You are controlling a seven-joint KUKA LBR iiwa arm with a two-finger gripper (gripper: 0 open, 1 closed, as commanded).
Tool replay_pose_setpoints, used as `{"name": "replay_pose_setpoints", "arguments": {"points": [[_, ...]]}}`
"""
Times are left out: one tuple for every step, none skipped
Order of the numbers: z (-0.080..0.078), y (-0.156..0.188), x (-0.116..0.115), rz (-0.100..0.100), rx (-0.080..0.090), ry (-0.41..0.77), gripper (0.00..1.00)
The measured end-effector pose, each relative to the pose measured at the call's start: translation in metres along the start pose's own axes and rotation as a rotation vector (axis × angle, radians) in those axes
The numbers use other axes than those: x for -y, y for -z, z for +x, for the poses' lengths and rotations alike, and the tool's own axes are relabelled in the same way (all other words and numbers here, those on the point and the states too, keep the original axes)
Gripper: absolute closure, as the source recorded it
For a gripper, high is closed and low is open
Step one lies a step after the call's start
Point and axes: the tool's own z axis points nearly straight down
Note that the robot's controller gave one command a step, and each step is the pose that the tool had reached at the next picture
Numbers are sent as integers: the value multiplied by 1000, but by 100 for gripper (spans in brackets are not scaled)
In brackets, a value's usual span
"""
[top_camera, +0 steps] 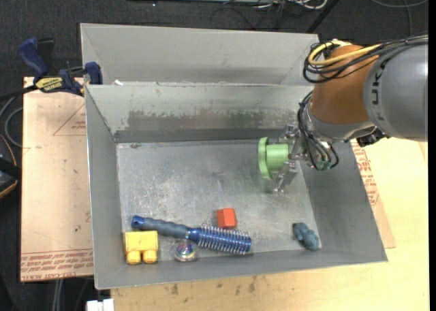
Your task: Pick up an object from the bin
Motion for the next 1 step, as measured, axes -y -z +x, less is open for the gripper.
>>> {"name": "replay_pose_setpoints", "arguments": {"points": [[0, 61, -3, 0, 4, 9, 100]]}}
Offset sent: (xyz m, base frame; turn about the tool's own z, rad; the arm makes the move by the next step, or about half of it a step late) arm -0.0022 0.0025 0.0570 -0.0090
